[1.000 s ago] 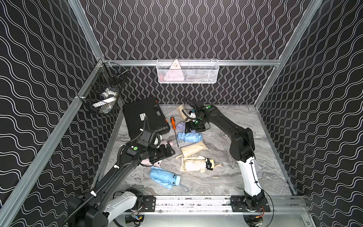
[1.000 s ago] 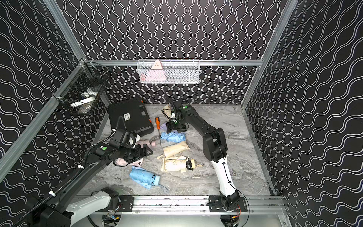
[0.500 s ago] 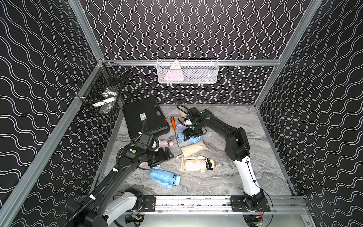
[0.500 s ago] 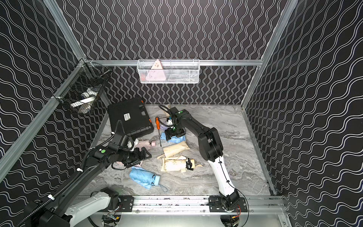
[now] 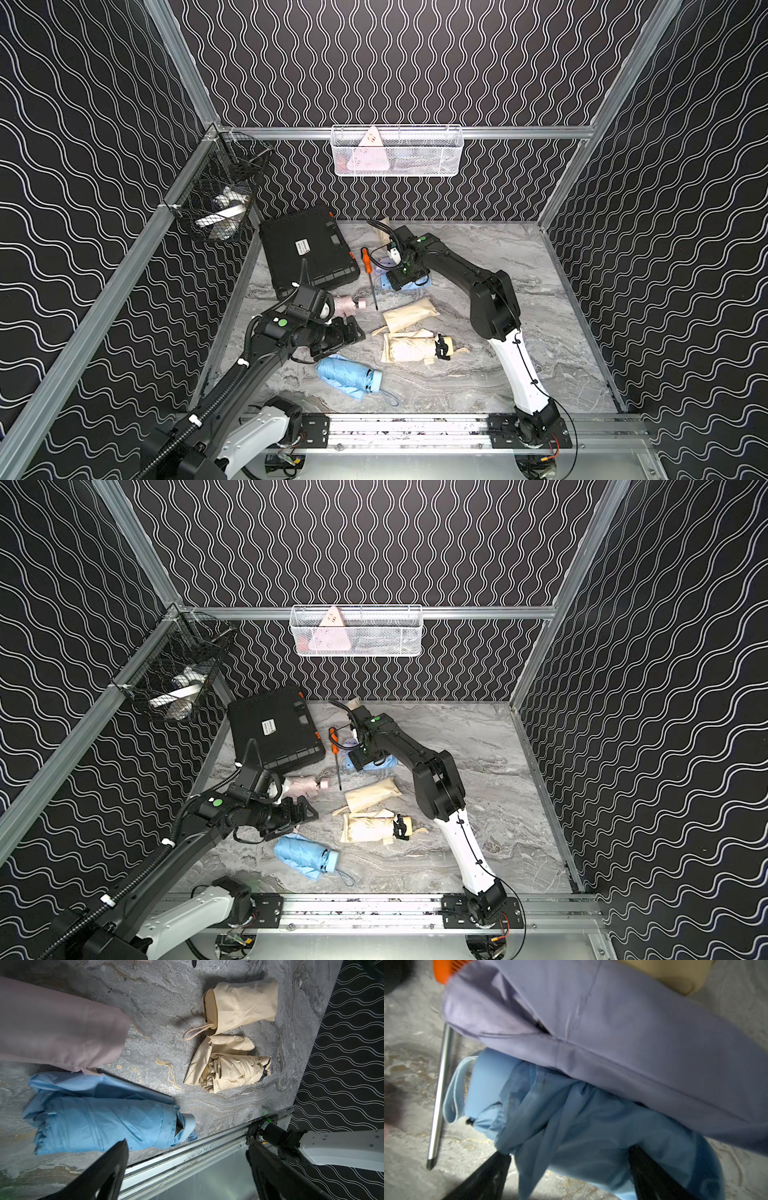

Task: Take umbrellas out of sleeves
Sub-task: Pick up the umbrella from the center of the board.

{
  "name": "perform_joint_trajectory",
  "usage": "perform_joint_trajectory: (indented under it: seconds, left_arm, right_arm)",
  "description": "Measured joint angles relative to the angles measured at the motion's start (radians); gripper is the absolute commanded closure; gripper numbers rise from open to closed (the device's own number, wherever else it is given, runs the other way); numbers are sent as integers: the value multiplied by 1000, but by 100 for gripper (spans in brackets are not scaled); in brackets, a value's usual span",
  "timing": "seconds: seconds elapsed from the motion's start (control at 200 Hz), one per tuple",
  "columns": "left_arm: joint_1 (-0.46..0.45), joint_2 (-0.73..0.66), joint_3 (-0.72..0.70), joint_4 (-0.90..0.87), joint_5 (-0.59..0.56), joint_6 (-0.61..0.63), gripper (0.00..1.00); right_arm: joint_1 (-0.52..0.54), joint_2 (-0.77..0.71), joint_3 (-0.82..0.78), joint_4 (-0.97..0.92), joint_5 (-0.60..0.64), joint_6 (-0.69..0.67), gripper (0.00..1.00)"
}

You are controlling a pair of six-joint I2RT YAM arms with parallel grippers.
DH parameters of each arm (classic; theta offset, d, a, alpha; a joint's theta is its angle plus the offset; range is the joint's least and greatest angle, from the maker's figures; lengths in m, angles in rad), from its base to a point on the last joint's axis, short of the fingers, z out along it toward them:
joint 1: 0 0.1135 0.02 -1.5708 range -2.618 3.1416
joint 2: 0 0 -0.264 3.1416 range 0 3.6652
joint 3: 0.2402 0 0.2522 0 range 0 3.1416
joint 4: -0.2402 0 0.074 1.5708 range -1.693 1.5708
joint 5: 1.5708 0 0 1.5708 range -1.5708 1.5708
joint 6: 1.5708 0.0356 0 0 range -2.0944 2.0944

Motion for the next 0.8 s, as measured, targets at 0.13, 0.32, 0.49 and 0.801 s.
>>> perform_joint_trajectory:
  seconds: [0.13, 0.32, 0.49, 0.801]
  left_arm:
    - [1, -3, -10, -2, 1, -5, 5]
    - [1, -23, -27, 10, 0, -27, 5]
    - [3, -37, -74, 46, 11, -57, 5]
    - [3, -81, -78, 50, 18, -79, 5]
  right_arm:
    - [-6, 20, 39, 3, -5, 8, 11]
    - [-15, -59, 25, -84, -291, 152, 11]
    - [-10, -218, -43, -100, -421, 228, 10]
    - [1, -76, 9, -151, -233, 150, 9]
